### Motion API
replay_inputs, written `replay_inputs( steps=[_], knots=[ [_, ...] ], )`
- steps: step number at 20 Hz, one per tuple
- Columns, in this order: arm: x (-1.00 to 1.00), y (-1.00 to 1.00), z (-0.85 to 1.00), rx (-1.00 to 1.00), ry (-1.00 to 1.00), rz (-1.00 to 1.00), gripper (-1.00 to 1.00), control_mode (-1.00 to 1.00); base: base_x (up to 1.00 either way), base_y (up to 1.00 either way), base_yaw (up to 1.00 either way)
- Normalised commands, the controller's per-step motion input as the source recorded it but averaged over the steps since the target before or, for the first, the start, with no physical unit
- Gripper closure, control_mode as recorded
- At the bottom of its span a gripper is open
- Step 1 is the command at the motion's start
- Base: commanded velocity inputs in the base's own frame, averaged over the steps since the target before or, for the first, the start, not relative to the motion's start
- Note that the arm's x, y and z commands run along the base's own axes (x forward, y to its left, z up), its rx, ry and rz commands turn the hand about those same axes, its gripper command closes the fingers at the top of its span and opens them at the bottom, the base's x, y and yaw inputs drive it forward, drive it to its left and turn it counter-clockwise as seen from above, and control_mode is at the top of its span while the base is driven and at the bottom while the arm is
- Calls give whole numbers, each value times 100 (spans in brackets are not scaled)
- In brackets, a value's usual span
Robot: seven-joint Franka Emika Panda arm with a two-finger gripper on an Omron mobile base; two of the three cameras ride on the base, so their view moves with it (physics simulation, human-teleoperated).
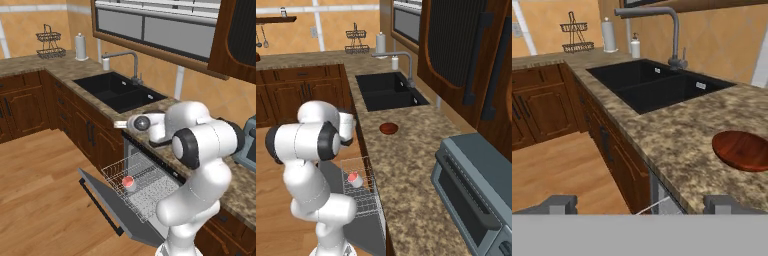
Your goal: Pick up the cup and bowl from the counter, place them in the dishwasher, and close the dishwasher door.
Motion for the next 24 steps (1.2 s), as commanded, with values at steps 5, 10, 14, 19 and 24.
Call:
replay_inputs(
  steps=[5, 10, 14, 19, 24],
  knots=[
    [2, 0, 100, 0, -2, -2, -100, -100, 0, 0, 0],
    [-10, -24, 100, 3, 10, 0, -100, -100, 0, 0, 0],
    [-8, -35, 100, -3, 41, 0, -100, -100, 0, 0, 0],
    [-12, -28, 100, -2, 33, 4, -100, -100, 0, 0, 0],
    [-7, -17, 100, -3, 20, 7, -100, -100, 0, 0, 0]
  ],
)
